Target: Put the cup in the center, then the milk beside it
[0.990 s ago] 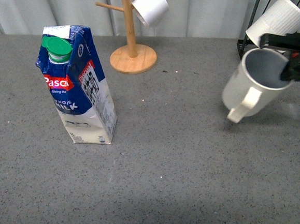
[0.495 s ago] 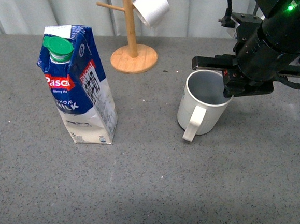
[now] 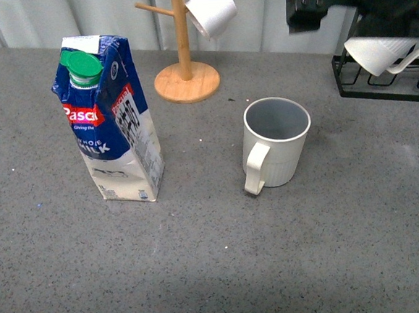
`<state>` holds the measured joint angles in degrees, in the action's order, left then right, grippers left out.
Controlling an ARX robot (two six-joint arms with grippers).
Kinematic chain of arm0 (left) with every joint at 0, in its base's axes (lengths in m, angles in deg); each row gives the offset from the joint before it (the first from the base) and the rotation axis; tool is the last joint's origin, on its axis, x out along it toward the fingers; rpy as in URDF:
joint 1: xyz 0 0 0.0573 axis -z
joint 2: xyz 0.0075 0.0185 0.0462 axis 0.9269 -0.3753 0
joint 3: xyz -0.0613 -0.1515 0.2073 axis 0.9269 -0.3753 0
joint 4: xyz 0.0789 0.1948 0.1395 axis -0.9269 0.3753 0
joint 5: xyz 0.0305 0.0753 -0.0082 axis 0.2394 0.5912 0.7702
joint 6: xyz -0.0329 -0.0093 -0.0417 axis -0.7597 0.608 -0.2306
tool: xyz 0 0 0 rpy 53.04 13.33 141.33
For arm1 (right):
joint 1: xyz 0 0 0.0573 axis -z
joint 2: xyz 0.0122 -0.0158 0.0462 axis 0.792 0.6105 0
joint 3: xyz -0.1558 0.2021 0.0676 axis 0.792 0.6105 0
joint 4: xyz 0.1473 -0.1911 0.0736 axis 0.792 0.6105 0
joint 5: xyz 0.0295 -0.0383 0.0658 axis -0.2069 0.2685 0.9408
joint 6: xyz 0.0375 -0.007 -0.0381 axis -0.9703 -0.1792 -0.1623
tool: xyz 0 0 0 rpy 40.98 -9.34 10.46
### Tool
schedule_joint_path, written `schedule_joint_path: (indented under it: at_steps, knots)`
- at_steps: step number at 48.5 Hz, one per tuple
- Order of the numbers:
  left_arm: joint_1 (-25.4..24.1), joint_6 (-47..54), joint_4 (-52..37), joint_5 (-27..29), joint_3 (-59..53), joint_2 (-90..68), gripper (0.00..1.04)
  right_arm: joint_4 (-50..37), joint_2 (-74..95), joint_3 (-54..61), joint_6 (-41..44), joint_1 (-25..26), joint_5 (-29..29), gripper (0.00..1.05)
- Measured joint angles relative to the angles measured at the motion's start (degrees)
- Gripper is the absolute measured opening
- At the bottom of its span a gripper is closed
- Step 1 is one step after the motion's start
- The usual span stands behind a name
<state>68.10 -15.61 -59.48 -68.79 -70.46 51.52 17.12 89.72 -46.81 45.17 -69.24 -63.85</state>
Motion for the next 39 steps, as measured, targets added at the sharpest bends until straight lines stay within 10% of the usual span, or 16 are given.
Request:
schedule_joint_path:
  at_steps: [5,11,20,39]
  knots:
    - [0.0,0.0,0.0,0.0,0.0,0.0,0.98,-31.1,-3.8,13.3,8.0,0.0,-11.8,0.62]
    - [0.0,0.0,0.0,0.1,0.0,0.0,0.98,-57.6,-9.0,29.2,11.9,3.0,-10.9,0.37]
    - [0.0,0.0,0.0,0.0,0.0,0.0,0.98,-62.0,-19.1,41.3,13.2,6.9,-7.6,0.00]
    - [0.0,0.0,0.0,0.0,0.0,0.0,0.98,-62.6,-32.4,56.4,13.3,11.5,-3.0,0.01]
